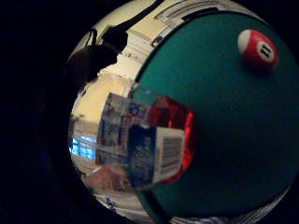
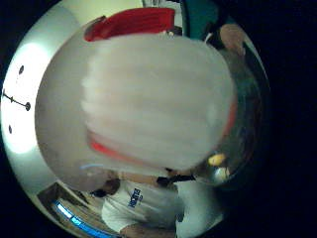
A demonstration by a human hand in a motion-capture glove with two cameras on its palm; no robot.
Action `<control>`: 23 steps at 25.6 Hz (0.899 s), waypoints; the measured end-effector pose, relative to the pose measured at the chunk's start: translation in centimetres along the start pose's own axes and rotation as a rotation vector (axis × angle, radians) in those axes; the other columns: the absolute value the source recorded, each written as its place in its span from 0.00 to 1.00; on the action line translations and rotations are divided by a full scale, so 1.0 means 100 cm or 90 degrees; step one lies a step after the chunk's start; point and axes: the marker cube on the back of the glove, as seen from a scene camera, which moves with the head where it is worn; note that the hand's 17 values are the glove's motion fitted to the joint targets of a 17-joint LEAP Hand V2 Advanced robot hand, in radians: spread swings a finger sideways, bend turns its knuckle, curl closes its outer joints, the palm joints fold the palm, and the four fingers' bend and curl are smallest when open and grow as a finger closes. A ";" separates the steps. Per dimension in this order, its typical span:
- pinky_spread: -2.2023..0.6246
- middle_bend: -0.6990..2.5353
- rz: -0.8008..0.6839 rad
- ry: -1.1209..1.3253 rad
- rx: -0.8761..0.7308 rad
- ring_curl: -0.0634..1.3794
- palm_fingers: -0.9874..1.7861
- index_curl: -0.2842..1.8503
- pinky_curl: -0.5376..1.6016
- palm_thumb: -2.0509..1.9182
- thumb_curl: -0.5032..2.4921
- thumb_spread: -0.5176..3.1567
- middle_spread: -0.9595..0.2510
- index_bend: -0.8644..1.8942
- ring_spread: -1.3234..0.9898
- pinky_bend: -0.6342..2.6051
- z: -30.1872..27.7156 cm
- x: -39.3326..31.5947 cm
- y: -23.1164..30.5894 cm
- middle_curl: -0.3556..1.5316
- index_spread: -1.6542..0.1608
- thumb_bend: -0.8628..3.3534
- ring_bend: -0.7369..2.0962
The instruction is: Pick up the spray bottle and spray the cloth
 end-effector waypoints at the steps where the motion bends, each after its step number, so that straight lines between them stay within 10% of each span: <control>1: 0.78 0.37 0.005 0.026 -0.009 0.34 0.62 0.39 0.42 0.68 0.39 0.37 0.64 0.36 0.50 0.27 -0.003 0.001 0.005 0.47 0.72 0.19 0.44; 23: 0.85 0.27 -0.043 0.530 -0.164 0.26 0.50 0.30 0.41 0.63 0.31 0.41 0.64 0.37 0.50 0.29 -0.093 -0.084 0.151 0.39 0.67 0.20 0.37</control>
